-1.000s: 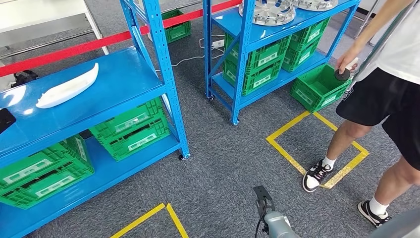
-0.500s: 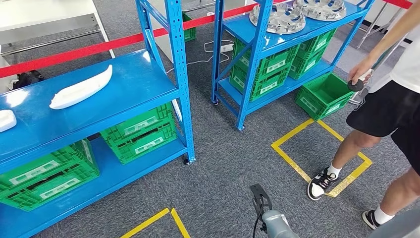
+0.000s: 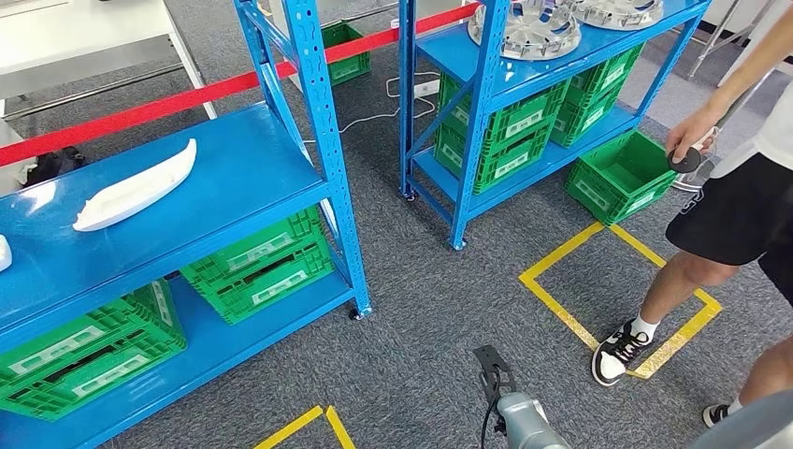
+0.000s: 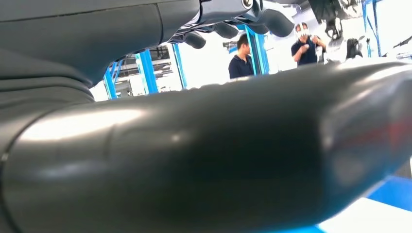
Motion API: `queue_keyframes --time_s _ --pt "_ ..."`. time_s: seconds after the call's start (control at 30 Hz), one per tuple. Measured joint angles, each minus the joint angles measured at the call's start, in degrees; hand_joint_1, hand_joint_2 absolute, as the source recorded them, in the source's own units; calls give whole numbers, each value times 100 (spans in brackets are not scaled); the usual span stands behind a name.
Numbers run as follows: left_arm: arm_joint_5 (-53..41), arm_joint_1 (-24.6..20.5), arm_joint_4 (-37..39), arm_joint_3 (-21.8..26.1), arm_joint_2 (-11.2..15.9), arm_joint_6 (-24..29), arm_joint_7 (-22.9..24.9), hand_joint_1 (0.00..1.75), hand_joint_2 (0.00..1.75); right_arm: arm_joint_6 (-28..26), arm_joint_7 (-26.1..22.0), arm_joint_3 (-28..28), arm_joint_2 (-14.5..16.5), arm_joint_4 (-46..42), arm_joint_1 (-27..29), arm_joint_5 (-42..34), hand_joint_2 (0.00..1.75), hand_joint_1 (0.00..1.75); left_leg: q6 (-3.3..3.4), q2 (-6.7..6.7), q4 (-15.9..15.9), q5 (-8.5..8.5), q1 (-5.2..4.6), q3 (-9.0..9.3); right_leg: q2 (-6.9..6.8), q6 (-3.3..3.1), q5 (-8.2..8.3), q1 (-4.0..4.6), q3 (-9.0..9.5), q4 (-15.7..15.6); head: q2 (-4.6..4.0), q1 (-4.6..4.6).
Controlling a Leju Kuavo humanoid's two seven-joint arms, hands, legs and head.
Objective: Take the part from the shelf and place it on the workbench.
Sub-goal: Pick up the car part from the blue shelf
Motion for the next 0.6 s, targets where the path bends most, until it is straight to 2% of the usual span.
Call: queue_keyframes --time_s 0.03,0.1,0.13,0.17,0.23,0.33,0.37,0.4,0.47,0.5,0.53,0.57,0.6 --pt "-2 8 2 0 -2 -16 -1 0 0 11 -1 -2 0 0 1 -11 0 0 7 1 -97 137 1 -19 6 5 -35 0 42 3 0 -1" --pt "-6 2 -2 0 -4 -27 -2 0 0 34 -27 -5 2 0 3 -22 0 0 40 4 -817 652 1 220 14 28 -114 0 147 4 0 -1" --pt "-8 -8 -2 0 -5 -27 -1 0 0 46 -49 -5 3 0 1 -26 0 0 54 6 -1181 809 -12 362 17 46 -147 2 187 3 0 -6" --pt "-10 -21 -1 0 -10 -28 -2 0 0 62 -71 -5 5 0 -2 -27 0 0 75 9 -1445 874 -29 476 17 71 -176 3 203 1 0 -10" --pt "-13 -30 1 0 -21 -30 -3 0 0 116 -121 -7 7 0 -1 -24 0 0 133 9 -1583 827 -63 547 14 138 -219 7 210 -8 0 -18" --pt "-17 -32 -7 0 -41 -30 -8 0 0 239 -222 -9 1 -2 -9 -26 0 0 236 1 -1630 838 -27 628 -9 242 -326 22 208 65 0 -12" --pt "-19 -44 -9 0 -51 -29 -14 0 0 292 -262 -8 -4 -3 -18 -35 0 0 270 2 -1648 827 -13 664 -18 266 -410 26 114 252 0 -2" --pt "-20 -53 -10 0 -63 -28 -24 0 0 352 -310 -8 -12 -4 -21 -48 0 0 298 5 -1653 802 -14 697 -26 280 -528 23 -68 566 0 7" --pt "-31 -51 -5 0 -76 -28 -45 0 0 462 -386 -11 -26 -4 -16 -74 0 0 336 4 -1635 733 -31 738 -24 292 -737 28 -572 1330 0 20" --pt "-39 -36 -3 0 -83 -28 -55 0 0 504 -408 -13 -31 -4 -3 -81 0 0 343 0 -1619 690 -41 766 -23 291 -728 30 -768 1558 0 22" --pt "-48 -21 -1 0 -91 -28 -60 0 0 532 -422 -14 -32 -4 7 -85 0 0 343 -5 -1596 640 -48 802 -23 284 -594 31 -853 1559 0 23" --pt "-56 -12 -1 0 -99 -28 -65 0 0 546 -434 -14 -33 -4 14 -86 0 0 338 -10 -1569 583 -52 850 -24 271 -348 31 -815 1326 0 25" --pt "-60 -8 -2 0 -109 -28 -71 0 0 552 -445 -14 -37 -3 16 -87 0 0 324 -13 -1544 520 -55 898 -26 251 -79 33 -696 946 0 24"
